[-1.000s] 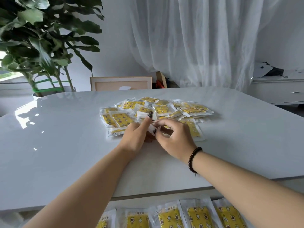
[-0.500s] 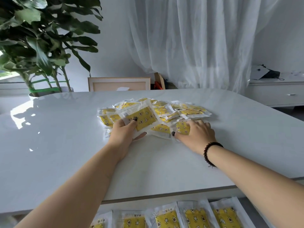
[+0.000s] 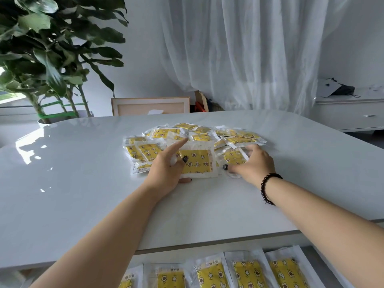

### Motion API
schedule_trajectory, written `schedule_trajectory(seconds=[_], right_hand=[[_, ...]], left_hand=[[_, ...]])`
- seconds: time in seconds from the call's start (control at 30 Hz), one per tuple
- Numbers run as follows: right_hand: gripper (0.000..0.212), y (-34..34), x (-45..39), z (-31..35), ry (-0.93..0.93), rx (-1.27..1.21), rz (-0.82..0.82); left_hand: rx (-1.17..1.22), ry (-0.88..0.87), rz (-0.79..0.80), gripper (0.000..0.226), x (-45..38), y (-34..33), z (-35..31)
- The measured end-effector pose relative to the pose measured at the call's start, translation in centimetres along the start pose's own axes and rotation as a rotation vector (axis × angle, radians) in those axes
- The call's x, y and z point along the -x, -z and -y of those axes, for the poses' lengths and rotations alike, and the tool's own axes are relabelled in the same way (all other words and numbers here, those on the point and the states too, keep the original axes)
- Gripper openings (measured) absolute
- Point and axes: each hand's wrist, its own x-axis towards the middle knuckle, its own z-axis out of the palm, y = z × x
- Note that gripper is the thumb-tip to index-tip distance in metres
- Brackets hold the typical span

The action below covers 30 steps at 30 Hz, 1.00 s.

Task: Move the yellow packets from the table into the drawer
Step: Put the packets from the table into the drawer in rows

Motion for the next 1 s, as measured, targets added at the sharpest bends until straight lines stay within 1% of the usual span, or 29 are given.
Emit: schedule_trajectory(seconds=[0.07,0.17,0.23,0.3,0.37,0.43,0.5,0.6,0.7,0.73,0.77,0.87,1.0], right_hand=[[0.079,0.6,-0.2,-0.3,-0.025,-0.050,-0.008],[0.067,0.7,-0.2,-0.6,-0.003,-0.114,-0.078],[0.054,0.7,0.1,-0.4,0.086,-0.216,-0.147],[0.043,0.7,0.7,-0.1,0.222,-0.326,-0.176],[0.040,0.6,1.4,0.3,0.324,-0.391,-0.131],[0.040,0.2,2.0,0.6,0.381,-0.413,-0.081],[0.040,0.0,2.3,0.8,0.381,-0.456,-0.055],[0.044,-0.4,1.9,0.9,0.280,-0.451,0.026],[0.061,-0.8,1.4,0.8,0.164,-0.393,0.115],[0.063,-1.0,1.3,0.8,0.145,-0.391,0.122],[0.059,-1.1,1.2,0.7,0.140,-0.388,0.121],[0.033,-1.2,1.5,1.1,0.177,-0.408,0.100],[0.020,-1.7,2.3,2.2,0.213,-0.536,0.078]], left_hand=[[0.030,0.042,-0.024,0.048,0.0,-0.1,-0.1],[0.056,0.068,-0.075,0.042,0.0,-0.2,-0.3],[0.062,0.079,-0.105,0.041,-0.1,-0.2,-0.2],[0.074,0.090,-0.128,0.040,-0.2,-0.2,-0.2],[0.088,0.080,-0.126,0.039,-0.1,-0.1,-0.1],[0.095,0.062,-0.111,0.039,0.0,0.0,0.0],[0.098,0.048,-0.103,0.040,0.0,0.0,0.1],[0.083,0.022,-0.081,0.041,-0.1,0.1,0.3],[-0.013,-0.048,-0.057,0.043,-0.1,0.3,0.3],[-0.021,-0.059,-0.052,0.042,-0.1,0.3,0.3],[-0.013,-0.062,-0.049,0.041,-0.1,0.3,0.3],[0.033,-0.051,-0.028,0.040,-0.1,0.3,0.2],[0.175,-0.021,0.067,0.039,0.1,0.1,-0.1]])
